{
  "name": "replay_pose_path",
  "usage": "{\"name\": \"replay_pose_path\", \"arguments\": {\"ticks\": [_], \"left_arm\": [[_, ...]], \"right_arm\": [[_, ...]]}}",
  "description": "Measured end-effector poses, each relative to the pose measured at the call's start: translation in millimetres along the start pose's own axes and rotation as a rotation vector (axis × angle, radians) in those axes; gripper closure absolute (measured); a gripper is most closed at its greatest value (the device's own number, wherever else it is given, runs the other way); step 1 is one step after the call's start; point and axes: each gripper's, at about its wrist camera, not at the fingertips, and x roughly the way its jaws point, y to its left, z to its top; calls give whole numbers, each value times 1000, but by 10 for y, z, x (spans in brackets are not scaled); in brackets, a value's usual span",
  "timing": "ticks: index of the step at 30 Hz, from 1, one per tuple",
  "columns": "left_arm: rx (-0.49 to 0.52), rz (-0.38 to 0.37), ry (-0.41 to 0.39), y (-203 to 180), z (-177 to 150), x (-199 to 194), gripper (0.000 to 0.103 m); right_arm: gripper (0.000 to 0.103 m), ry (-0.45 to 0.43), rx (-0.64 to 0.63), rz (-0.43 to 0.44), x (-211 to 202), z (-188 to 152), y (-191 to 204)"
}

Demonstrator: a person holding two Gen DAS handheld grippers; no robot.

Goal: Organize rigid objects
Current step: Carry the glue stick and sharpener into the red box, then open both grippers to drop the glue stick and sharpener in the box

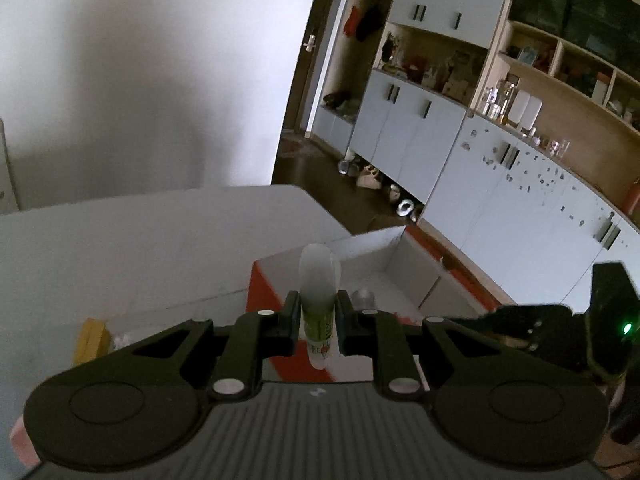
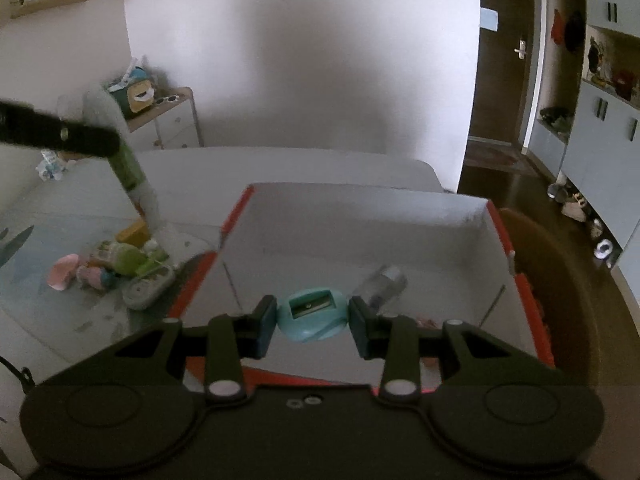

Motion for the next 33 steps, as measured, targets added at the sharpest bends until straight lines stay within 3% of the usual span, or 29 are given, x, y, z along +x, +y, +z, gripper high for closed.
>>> {"name": "replay_pose_path", "arguments": {"ticks": [10, 22, 33], "left_arm": [[22, -20, 107, -411, 175, 666, 86], [120, 42, 298, -654, -49, 1570, 86], [134, 59, 349, -714, 16, 2174, 86]], "right_arm": [[65, 89, -9, -7, 267, -24, -324], [65, 176, -41, 17, 600, -77, -447], [65, 256, 18, 20, 837, -7, -590]]}}
